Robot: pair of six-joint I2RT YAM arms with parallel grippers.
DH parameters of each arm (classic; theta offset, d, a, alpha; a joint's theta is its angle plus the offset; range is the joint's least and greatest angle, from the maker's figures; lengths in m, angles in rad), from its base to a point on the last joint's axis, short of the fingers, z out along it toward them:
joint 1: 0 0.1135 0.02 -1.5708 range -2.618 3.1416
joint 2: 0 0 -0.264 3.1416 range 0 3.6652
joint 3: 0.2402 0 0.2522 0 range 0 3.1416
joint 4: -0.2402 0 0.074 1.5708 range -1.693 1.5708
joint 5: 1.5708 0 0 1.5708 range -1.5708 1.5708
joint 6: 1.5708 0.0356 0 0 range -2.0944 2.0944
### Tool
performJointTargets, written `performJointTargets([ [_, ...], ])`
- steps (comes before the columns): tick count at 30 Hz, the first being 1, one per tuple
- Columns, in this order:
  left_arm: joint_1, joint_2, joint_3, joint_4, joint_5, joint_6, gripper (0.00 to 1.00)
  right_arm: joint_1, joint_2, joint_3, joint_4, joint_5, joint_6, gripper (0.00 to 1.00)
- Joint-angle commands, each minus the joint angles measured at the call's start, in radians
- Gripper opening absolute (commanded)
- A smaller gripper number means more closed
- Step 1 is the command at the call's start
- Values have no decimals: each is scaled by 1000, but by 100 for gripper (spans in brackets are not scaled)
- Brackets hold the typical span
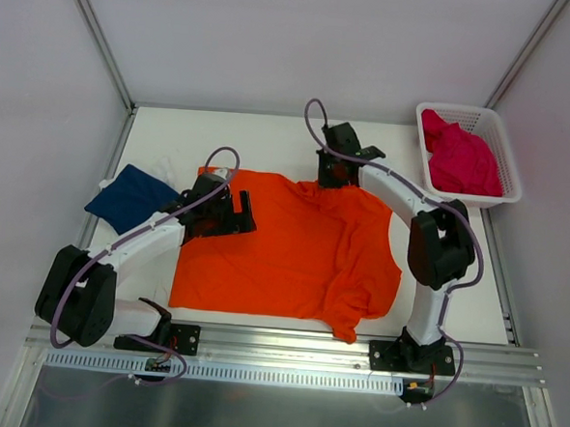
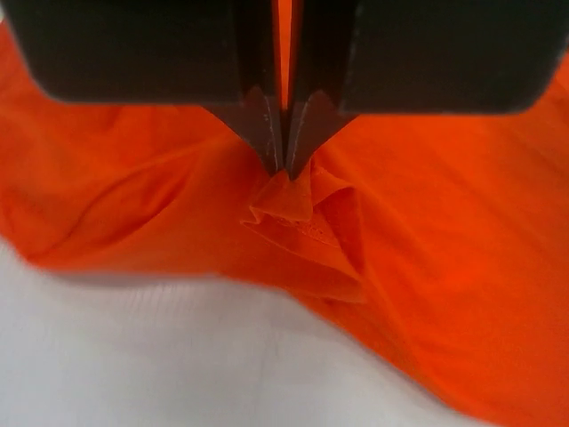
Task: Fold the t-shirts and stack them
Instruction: Flatten out the tshirt
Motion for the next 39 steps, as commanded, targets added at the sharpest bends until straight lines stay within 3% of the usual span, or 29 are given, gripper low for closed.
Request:
performJointTargets([
  [1, 12, -48, -17, 15, 27, -10, 99, 56, -93, -119, -56, 82, 21, 3],
  [5, 11, -59, -25, 15, 33, -16, 99, 134, -146, -215, -64, 120, 59, 12],
  [9, 12, -61, -28, 16, 39, -19, 99, 217, -224, -311, -14, 198, 81, 49],
  [11, 11, -62, -31, 16, 41, -18, 99, 249, -300, -337, 2, 265, 73, 59],
  [12, 11, -62, -31, 16, 41, -16, 99, 253, -325, -338, 16, 273, 68, 71],
  [15, 12, -65, -40, 16, 39, -21, 99, 251, -394, -309, 34, 270, 44, 80],
  [20, 12, -70, -50, 25, 42, -31, 99, 240, -345, -200, 22, 267, -43, 81],
  [24, 11, -73, -59, 25, 51, -38, 99, 217, -122, -50, -39, 203, -54, 63],
  [27, 12, -94, -76, 25, 41, -35, 99, 216, -5, 8, -39, 191, -53, 58],
  [34, 12, -142, -99, 30, 18, -22, 99, 196, 135, 77, -49, 172, -54, 53],
  [39, 12, -133, -100, 33, 16, -24, 99, 193, 141, 76, -55, 184, -53, 52],
])
